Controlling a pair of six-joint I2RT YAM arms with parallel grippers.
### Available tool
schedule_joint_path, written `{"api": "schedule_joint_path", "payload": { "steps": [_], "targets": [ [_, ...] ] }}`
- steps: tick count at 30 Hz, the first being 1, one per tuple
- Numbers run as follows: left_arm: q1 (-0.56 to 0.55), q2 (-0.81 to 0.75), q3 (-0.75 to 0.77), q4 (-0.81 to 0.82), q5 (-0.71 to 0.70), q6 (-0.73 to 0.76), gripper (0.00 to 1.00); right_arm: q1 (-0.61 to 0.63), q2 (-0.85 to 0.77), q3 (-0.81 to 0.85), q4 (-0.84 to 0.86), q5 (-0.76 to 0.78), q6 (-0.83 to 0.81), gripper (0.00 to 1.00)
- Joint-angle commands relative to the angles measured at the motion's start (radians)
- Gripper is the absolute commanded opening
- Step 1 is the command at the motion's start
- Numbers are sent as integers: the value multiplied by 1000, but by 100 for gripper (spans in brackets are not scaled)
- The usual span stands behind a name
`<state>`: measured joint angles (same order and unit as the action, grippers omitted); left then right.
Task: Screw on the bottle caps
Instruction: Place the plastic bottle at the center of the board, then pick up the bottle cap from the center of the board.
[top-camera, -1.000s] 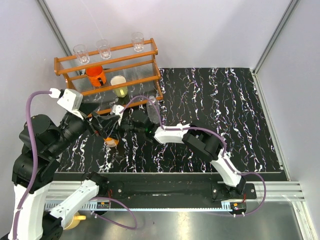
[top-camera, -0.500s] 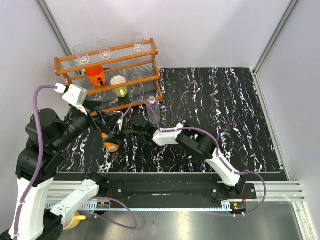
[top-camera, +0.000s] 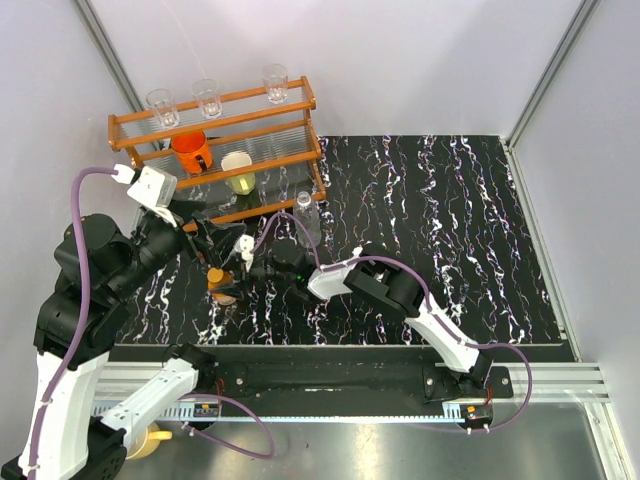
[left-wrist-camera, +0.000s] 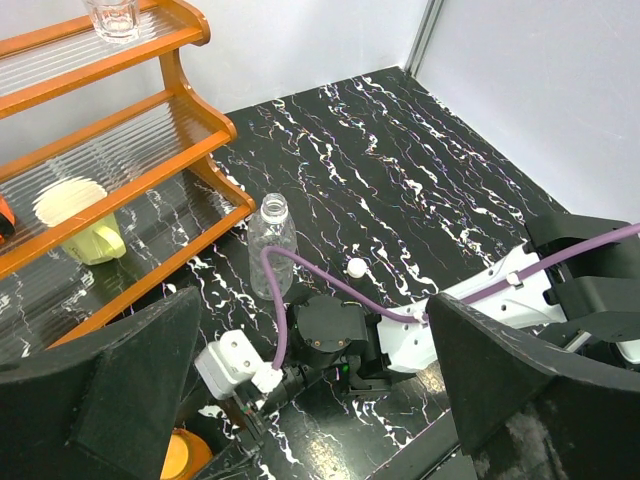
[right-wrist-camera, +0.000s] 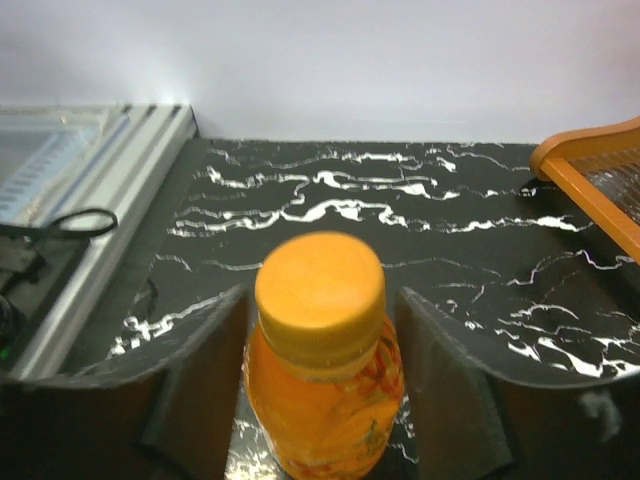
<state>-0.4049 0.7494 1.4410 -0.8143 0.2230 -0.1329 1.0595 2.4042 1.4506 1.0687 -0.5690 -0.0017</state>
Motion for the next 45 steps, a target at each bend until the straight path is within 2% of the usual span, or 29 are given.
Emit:
{"api": "schedule_joint_path", "payload": {
  "steps": [1,2,3,4,11,17,23,24,29,30,32,33,35,36,37,39,41,44,45],
  "targets": [
    [11,5,24,41,-17,-27,99,14,-11,-21,11,18,-58,72],
    [11,4,24,41,-16,-28,99,14,-14,-19,4,18,-57,75],
    [11,4,24,41,-14,-28,99,14,-17,-18,-7,20,-58,92],
    [11,2,21,41,-13,-30,99,14,-23,-16,-15,18,-60,99],
    [12,-13,16,43,-8,-30,99,14,-73,-4,-128,18,-99,100],
    [12,-18,-7,55,-5,-36,99,14,-250,-94,-264,37,-116,100],
    [12,-15,-31,93,-5,-30,99,16,-592,-263,-485,102,-60,100],
    [12,-13,-36,98,-1,-27,99,17,-699,-285,-522,125,-40,100],
    [11,1,-111,129,73,-11,99,8,-1000,-396,-879,375,114,100],
    [11,8,-129,133,123,-4,99,2,-1108,-453,-909,458,161,100],
    [11,21,-194,150,176,-1,97,-29,-1226,-508,-998,536,195,95],
    [8,40,-218,159,232,6,96,-30,-1342,-545,-1038,663,219,91],
    [-26,76,-275,175,271,21,93,-35,-1506,-573,-1163,778,236,82],
    [-46,123,-287,179,288,33,91,-35,-1554,-581,-1209,895,270,79],
    [-76,152,-303,179,283,48,90,-35,-1600,-581,-1290,940,282,79],
    [-181,253,-301,172,231,97,88,-35,-1721,-567,-1364,1050,331,84],
    [-260,336,-259,156,201,151,88,-36,-1821,-562,-1423,1077,367,97],
    [-314,545,-113,80,173,225,83,-35,-1922,-576,-1444,1089,454,100],
    [-319,667,-9,20,171,239,79,-35,-1938,-581,-1454,1071,450,100]
  ]
}}
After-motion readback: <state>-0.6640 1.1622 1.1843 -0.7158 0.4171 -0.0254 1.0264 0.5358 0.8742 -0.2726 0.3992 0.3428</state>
